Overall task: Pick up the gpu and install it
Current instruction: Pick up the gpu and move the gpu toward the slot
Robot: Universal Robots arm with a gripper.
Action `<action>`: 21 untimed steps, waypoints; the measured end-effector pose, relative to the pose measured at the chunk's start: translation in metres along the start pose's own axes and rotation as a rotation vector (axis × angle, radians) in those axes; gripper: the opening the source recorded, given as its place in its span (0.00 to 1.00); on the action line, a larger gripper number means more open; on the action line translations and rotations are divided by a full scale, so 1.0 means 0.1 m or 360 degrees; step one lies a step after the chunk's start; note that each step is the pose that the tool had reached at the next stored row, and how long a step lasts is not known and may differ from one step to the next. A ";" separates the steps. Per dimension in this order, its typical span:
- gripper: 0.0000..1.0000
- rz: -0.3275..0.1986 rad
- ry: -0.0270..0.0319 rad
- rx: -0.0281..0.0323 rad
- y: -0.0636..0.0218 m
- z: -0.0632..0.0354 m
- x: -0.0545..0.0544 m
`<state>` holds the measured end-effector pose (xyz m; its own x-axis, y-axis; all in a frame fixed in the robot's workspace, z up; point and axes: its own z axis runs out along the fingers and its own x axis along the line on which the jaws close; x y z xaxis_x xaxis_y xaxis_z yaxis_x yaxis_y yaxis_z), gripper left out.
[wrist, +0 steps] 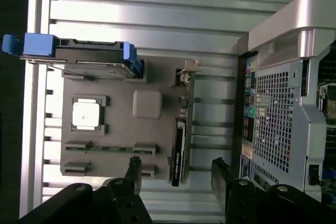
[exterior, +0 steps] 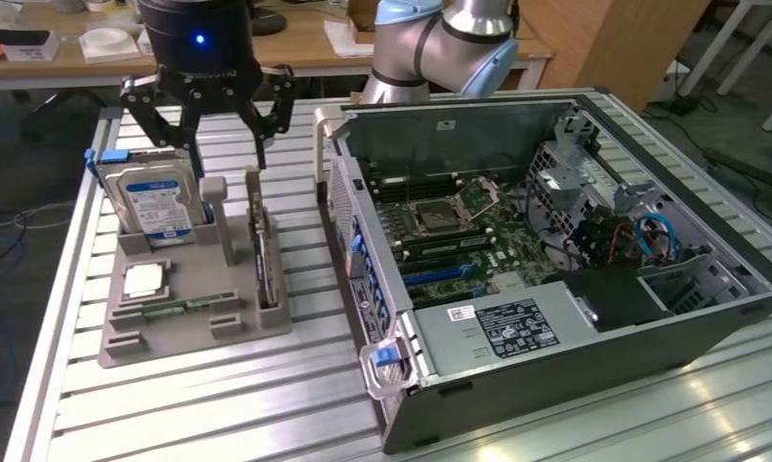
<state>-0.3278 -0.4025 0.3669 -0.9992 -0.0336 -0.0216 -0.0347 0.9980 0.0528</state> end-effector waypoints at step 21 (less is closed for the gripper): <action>0.65 0.0014 -0.00043 0.00005 -0.128 0.368 -0.02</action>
<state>-0.3248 -0.4132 0.3295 -0.9994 -0.0247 -0.0239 -0.0259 0.9983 0.0527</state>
